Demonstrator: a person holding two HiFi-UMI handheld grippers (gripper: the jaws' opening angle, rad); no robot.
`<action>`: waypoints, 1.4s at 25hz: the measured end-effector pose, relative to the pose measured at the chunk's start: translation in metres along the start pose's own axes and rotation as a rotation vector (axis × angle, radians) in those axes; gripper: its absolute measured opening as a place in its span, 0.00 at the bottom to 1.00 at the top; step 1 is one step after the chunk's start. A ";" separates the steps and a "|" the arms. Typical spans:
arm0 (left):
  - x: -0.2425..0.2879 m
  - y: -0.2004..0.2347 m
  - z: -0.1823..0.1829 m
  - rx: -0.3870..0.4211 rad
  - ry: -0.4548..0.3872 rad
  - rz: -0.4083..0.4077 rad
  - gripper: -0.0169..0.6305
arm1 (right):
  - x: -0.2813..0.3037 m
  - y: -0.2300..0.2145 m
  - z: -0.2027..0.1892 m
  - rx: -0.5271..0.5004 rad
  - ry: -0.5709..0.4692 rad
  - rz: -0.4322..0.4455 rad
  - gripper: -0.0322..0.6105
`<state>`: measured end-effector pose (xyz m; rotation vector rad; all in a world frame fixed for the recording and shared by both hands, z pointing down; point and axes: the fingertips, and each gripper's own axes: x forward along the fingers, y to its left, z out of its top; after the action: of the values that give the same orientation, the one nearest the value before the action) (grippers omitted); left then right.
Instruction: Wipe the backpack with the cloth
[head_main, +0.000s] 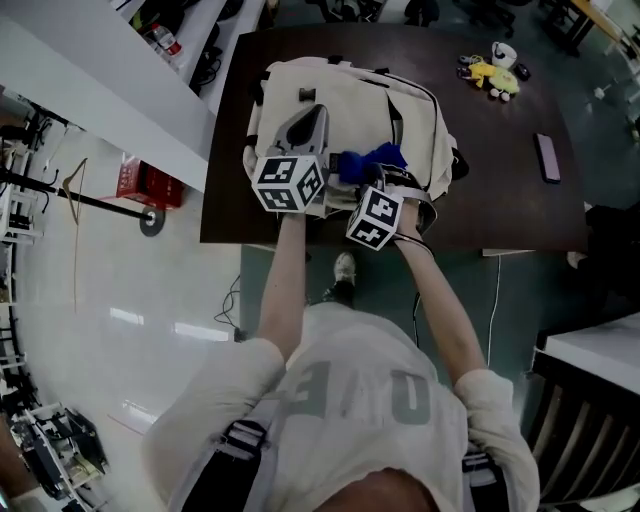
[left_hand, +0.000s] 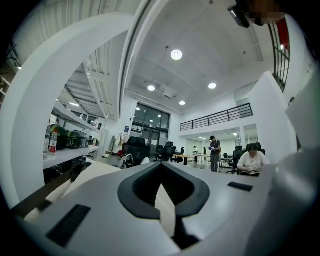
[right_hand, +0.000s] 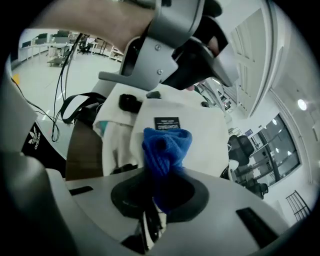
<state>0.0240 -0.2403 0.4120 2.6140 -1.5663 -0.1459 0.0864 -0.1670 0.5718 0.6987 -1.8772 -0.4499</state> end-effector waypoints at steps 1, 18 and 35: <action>-0.011 -0.009 -0.002 -0.001 -0.001 0.003 0.03 | -0.004 0.011 -0.001 -0.014 0.000 0.005 0.11; -0.062 -0.044 -0.042 -0.079 0.052 0.069 0.03 | -0.027 0.072 -0.001 -0.086 -0.050 0.125 0.11; -0.100 0.001 -0.124 -0.260 0.329 0.257 0.22 | -0.028 0.062 -0.005 -0.040 -0.109 0.218 0.11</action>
<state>-0.0081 -0.1495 0.5386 2.0946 -1.6191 0.0902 0.0831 -0.1020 0.5910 0.4438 -2.0147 -0.3899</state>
